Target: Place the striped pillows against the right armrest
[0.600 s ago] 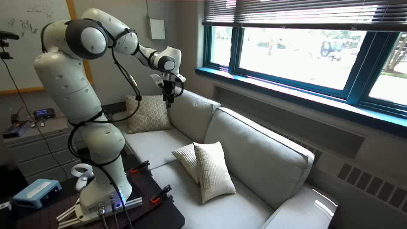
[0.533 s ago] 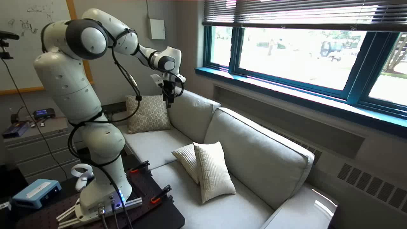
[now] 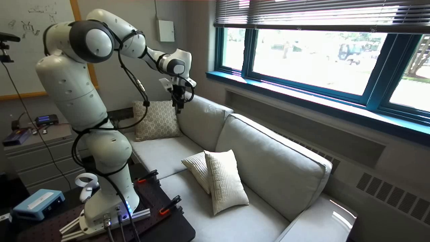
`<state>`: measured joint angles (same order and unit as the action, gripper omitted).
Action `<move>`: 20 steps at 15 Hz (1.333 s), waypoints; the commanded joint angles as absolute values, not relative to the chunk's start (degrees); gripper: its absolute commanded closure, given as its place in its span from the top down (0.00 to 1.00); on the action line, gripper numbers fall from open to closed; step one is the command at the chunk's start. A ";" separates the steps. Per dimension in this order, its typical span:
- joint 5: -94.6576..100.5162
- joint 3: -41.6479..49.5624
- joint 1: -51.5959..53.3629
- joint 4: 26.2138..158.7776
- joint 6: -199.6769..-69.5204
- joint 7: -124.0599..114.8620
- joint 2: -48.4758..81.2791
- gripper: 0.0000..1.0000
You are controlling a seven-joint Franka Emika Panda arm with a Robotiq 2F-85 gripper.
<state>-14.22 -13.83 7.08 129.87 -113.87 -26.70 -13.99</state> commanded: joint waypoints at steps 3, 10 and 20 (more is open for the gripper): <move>-14.08 -13.33 7.59 129.80 -113.80 -26.81 -13.95 1.00; -13.79 -10.68 6.54 125.13 -119.00 -22.53 -5.86 1.00; -11.30 -3.93 4.39 100.33 -113.79 -18.67 21.00 1.00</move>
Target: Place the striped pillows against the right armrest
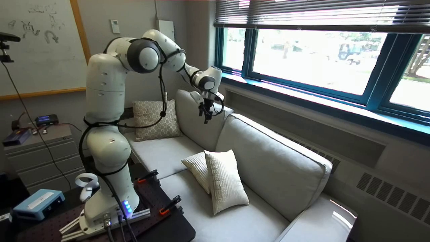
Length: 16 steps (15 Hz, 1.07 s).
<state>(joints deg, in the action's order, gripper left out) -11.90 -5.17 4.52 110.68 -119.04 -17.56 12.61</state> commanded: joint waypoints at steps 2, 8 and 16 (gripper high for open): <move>-12.04 -3.80 4.77 106.24 -117.81 -17.49 17.51 1.00; -10.79 -3.28 5.57 108.02 -120.26 -19.38 16.18 1.00; 0.43 1.23 9.80 105.22 -140.81 -32.10 29.25 1.00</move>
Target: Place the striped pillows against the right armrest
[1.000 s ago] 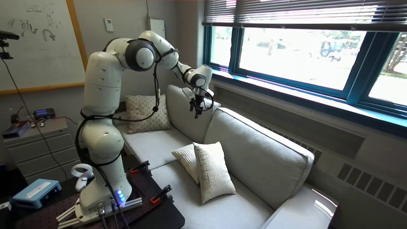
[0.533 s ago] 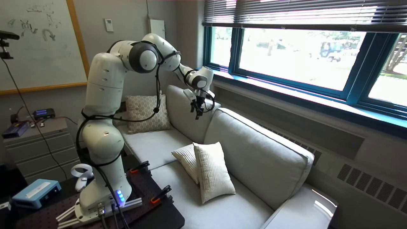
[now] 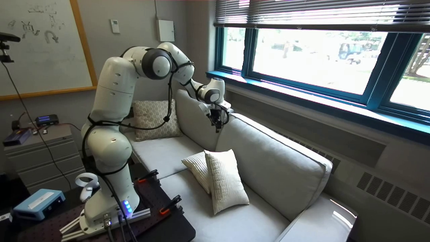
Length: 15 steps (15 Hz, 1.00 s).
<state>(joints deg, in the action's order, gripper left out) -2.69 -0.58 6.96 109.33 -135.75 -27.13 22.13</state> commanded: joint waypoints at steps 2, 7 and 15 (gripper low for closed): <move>1.30 2.25 11.86 101.62 -143.26 -33.94 35.20 1.00; 0.33 3.05 15.39 88.01 -139.25 -33.78 50.06 1.00; -0.21 3.48 16.53 86.19 -137.01 -33.13 52.65 1.00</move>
